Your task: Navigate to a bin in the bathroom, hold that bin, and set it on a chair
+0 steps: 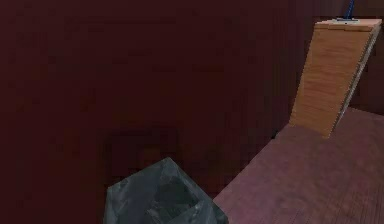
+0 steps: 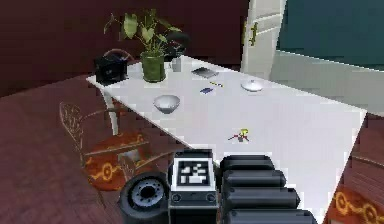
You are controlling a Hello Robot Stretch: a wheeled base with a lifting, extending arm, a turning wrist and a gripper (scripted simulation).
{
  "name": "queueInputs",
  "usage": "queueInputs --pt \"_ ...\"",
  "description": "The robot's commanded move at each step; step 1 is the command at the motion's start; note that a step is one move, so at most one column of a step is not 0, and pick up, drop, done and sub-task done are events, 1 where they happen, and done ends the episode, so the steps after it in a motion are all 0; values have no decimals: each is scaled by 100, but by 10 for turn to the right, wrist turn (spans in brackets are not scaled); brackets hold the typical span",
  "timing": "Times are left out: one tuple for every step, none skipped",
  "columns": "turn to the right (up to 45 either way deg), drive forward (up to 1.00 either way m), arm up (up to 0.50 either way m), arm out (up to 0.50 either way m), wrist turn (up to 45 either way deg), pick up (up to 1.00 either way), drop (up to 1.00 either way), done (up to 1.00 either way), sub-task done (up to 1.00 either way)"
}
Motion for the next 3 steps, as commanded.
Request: queueInputs --pt "-450 0 0 0 0 0 0 0 0" --pt "-360 0 0 0 0 0 0 0 0" --pt "-30 0 0 0 0 0 0 0 0"
